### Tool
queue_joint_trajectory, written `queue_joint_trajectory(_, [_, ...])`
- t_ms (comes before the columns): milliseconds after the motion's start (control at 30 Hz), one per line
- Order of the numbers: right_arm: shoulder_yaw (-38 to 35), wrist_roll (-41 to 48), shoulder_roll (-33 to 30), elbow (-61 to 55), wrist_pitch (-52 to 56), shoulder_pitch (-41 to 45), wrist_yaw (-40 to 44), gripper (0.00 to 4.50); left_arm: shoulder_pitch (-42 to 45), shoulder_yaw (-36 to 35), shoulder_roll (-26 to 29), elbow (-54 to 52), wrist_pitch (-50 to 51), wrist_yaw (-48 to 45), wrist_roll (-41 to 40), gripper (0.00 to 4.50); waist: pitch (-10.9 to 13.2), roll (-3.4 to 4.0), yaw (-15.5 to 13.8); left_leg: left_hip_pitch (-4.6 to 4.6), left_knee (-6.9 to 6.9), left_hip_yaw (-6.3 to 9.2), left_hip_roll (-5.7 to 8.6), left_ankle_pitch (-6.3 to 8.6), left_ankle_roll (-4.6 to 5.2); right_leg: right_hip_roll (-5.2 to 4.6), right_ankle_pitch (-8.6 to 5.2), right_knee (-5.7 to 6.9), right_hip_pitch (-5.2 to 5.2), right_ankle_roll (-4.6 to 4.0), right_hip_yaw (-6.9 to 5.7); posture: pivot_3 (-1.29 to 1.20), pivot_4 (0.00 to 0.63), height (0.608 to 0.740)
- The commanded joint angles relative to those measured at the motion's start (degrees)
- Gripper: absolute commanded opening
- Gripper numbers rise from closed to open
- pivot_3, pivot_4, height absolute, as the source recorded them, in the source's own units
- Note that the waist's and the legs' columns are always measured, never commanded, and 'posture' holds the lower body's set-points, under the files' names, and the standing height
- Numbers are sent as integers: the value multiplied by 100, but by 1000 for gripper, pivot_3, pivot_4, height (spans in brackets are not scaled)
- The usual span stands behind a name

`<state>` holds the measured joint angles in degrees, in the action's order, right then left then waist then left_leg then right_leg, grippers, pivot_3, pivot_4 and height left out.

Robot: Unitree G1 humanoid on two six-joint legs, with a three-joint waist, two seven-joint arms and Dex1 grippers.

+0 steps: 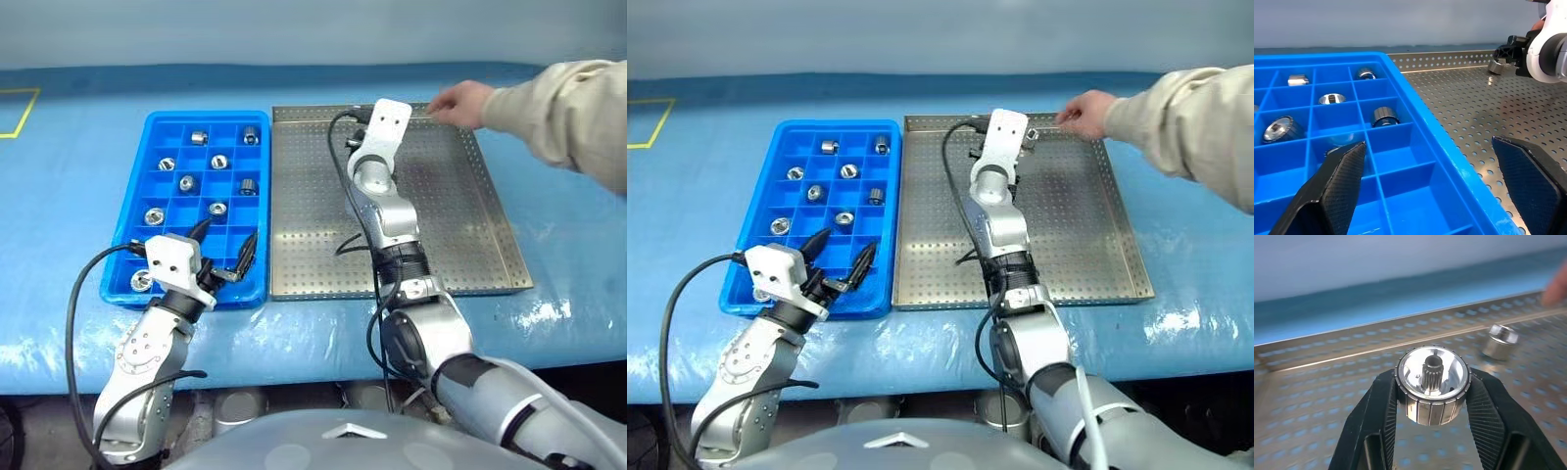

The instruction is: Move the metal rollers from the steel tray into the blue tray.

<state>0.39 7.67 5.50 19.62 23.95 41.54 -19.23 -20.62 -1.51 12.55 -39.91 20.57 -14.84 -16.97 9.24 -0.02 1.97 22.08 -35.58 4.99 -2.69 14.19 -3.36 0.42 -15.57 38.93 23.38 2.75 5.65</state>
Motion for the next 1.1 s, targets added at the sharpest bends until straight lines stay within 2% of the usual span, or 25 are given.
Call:
queue_joint_trajectory(33, [839, 306, -276, -1452, 743, -314, 1506, 1690, -363, -308, -56, -514, -276, 108, -57, 4500, 0, 0, -60, 0, 0, 0, 0, 0, 0, 0, -1, -1, 0, -1, 0, 194, 150, 740])
queue_joint_trajectory(200, [1624, 570, -654, -2381, 1497, -556, 2836, 1690, -983, -537, -154, -717, -619, 131, -10, 4500, 1, -6, -174, 1, -5, 0, 0, 0, -1, -1, -2, -3, -2, -1, -2, 224, 150, 740])
queue_joint_trajectory(300, [1815, 689, -743, -2608, 1745, -596, 3279, 1690, -1204, -605, -214, -747, -768, 157, 13, 4500, 1, -7, -213, 2, -7, -2, 1, 0, -1, -3, -4, -8, -4, 1, 0, 236, 150, 740])
queue_joint_trajectory(400, [2424, 556, -1012, -2784, 1862, -624, 3861, 1690, -1526, -642, -250, -778, -888, 157, 99, 4500, 2, -9, -265, 2, -9, -1, 0, 0, -1, 0, -15, -7, -3, 21, -1, 255, 150, 740])
queue_joint_trajectory(567, [3137, 506, -1380, -3005, 2325, -623, 4532, 1690, -1684, -584, -283, -759, -952, 177, 125, 4500, 3, -12, -343, 4, -9, -2, 0, 0, -1, -1, -17, -9, 1, 23, -1, 265, 150, 740])
queue_joint_trajectory(867, [3343, 405, -1632, -3004, 2601, -782, 4933, 1690, -1619, -457, -197, -689, -922, 39, 63, 4500, 2, -14, -406, 6, -14, -2, 1, 0, -1, 0, -17, -9, 1, 24, -2, 243, 150, 740])
queue_joint_trajectory(1100, [3000, 398, -1713, -3315, 2856, -956, 4803, 3983, -1219, -399, 11, -548, -746, -164, -87, 4500, -1, -16, -405, 6, -21, -1, 1, 0, -2, -1, -17, -9, -2, 26, -4, 159, 150, 740])
